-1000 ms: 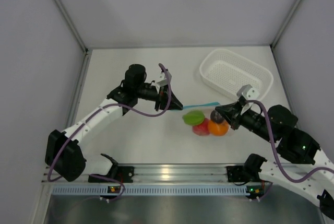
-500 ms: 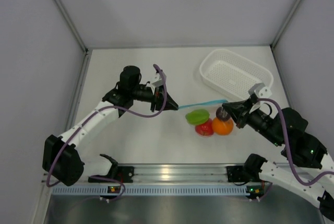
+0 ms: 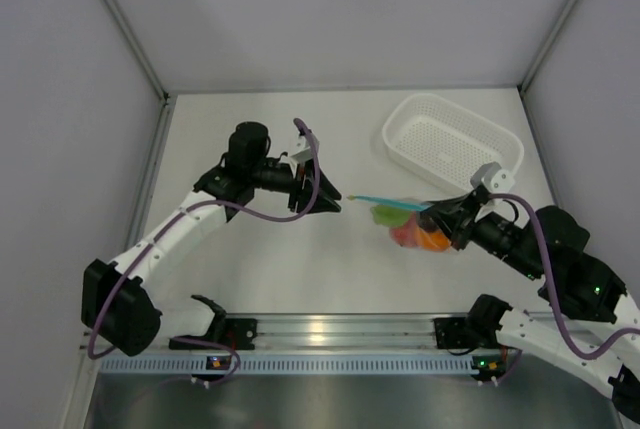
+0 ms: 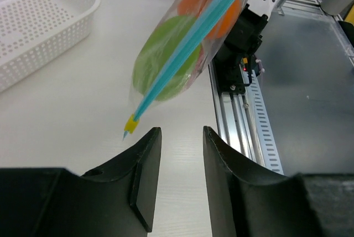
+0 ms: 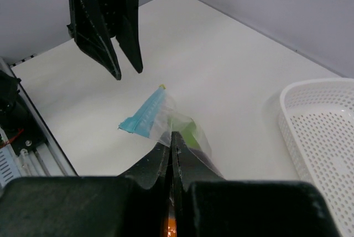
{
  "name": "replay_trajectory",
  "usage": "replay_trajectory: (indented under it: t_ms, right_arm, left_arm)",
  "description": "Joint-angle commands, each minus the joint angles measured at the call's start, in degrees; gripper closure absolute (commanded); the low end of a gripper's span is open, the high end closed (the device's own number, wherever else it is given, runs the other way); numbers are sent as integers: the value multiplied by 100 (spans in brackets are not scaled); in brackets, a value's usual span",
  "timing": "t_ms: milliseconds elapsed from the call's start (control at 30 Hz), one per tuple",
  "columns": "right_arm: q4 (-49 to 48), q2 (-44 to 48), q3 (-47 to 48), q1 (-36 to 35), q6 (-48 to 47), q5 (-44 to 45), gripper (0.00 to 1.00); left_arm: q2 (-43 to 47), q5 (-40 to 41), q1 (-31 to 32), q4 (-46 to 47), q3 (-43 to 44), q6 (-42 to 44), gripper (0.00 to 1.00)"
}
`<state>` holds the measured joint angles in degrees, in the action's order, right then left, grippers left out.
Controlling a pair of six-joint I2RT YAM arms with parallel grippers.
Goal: Open the zip-top bag and remove the fake food
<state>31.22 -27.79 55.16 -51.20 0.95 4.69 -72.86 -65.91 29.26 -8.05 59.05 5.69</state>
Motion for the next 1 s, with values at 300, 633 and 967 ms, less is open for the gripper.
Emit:
replay_trajectory:
  t_ms: [300,633,967]
  right_arm:
    - [-283,-174,-198,49,-350,-776,100]
    - [-345,-227,-102,49,-315,-943,100]
    - [-389,-279,-128,40,-280,-961,100]
  left_arm:
    - [-237,544,528,146,1126,37,56]
    - [-413,517,1135,146,1162,213,59]
    - [-721,640,1355,146,1179,257,61]
